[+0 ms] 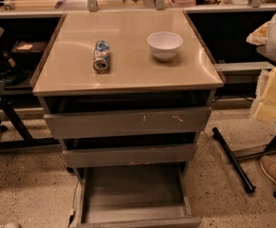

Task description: Close bottom drawer

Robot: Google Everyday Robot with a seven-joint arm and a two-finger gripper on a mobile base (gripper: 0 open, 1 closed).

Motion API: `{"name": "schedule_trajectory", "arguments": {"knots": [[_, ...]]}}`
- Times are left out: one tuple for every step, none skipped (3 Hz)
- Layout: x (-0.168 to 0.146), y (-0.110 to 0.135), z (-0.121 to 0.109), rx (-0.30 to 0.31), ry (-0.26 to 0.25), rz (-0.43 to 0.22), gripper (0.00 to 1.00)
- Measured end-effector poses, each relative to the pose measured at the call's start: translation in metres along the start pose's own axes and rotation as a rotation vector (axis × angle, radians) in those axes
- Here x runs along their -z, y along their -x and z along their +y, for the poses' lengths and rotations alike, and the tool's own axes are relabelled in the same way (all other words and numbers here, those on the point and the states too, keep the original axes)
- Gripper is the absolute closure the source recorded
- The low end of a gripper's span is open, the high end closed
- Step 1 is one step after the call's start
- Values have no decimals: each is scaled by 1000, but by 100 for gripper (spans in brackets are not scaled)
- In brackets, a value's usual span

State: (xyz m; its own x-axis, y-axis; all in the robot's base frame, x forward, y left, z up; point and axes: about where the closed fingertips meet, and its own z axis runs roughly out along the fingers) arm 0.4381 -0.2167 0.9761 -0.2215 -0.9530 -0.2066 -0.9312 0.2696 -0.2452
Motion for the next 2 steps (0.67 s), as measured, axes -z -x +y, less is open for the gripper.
{"name": "schedule_trajectory", "arguments": {"knots": [[0,0,0,0,0,0,0],[0,0,0,0,0,0,18]]}}
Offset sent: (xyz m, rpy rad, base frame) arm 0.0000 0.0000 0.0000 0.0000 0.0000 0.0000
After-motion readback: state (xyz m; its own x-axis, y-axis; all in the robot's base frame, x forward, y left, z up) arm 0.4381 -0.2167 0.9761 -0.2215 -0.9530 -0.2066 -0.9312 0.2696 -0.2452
